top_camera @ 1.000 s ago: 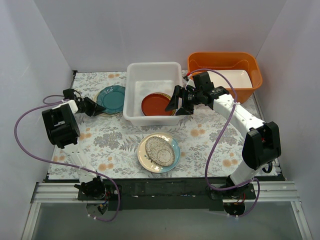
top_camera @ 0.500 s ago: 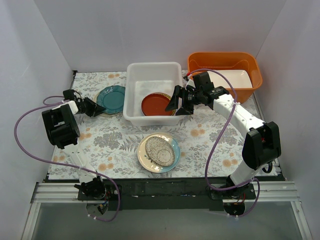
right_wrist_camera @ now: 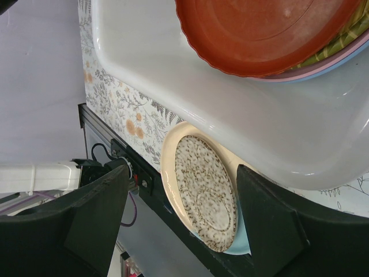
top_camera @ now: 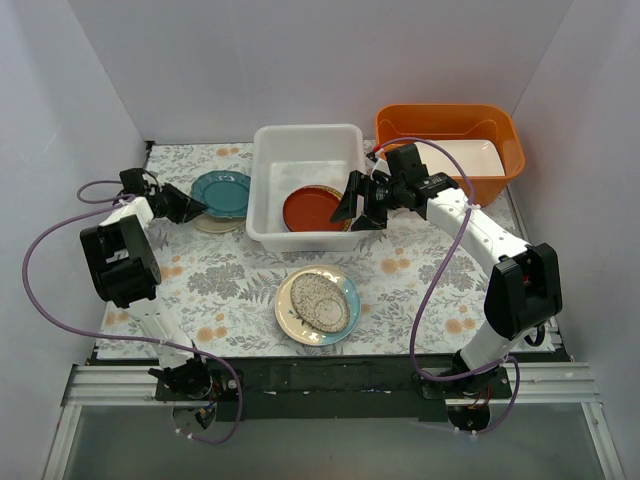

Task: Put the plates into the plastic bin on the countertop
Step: Pick up the plate at the center of the board.

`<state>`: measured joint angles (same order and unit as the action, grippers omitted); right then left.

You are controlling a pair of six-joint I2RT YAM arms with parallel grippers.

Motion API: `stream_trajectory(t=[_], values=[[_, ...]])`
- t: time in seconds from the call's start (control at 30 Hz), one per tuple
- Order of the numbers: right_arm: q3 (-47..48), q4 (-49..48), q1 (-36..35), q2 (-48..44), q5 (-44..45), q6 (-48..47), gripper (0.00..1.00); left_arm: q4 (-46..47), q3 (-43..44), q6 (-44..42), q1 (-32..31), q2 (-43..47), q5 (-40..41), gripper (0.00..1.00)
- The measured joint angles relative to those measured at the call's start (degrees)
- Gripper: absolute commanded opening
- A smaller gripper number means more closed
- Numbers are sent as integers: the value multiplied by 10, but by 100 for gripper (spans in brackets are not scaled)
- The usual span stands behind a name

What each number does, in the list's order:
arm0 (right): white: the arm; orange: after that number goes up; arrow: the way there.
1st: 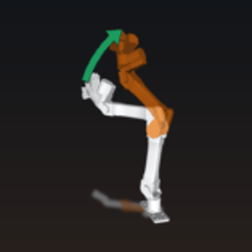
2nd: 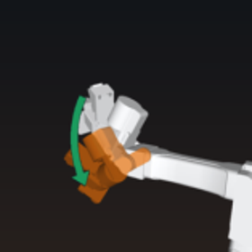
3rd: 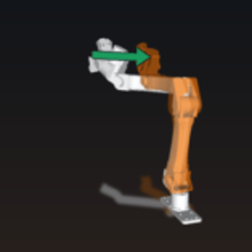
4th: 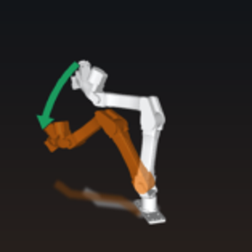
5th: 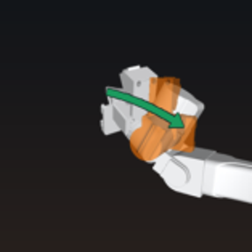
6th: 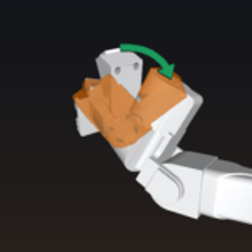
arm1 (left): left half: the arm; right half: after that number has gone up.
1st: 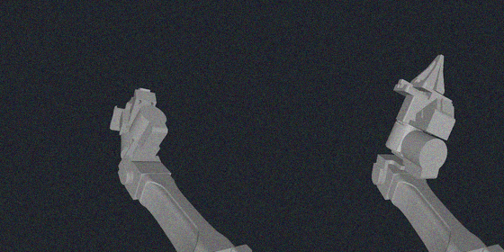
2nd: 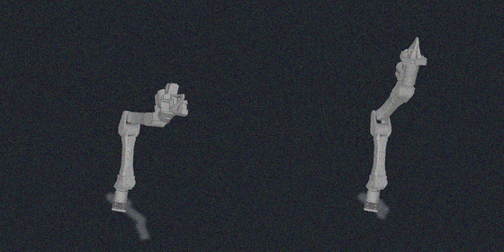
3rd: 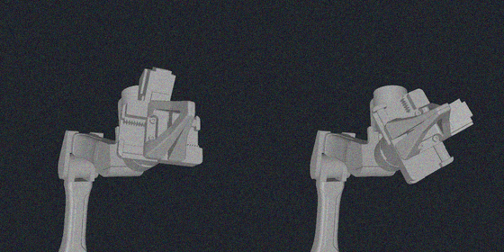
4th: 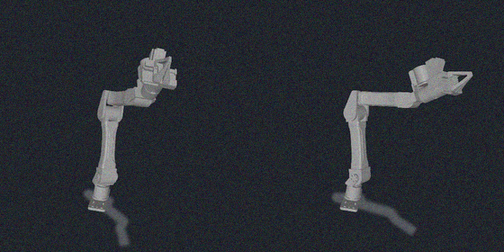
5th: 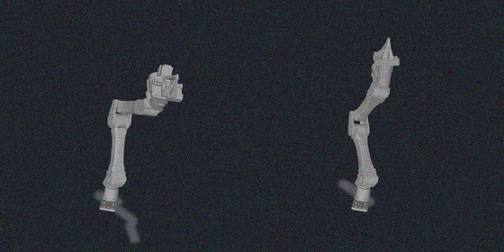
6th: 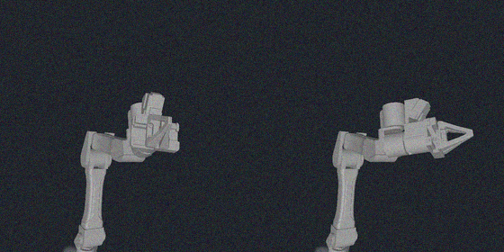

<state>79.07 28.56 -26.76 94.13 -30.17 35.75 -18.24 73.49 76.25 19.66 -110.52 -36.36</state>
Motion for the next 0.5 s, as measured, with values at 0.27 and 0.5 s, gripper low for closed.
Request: stream_trajectory(t=[0.27,0.5], values=[[0,0,0,0,0,0,82,-3,6,11,0,5,2,0],[0,0,0,0,0,0,82,-14,20,20,0,19,14,0]])
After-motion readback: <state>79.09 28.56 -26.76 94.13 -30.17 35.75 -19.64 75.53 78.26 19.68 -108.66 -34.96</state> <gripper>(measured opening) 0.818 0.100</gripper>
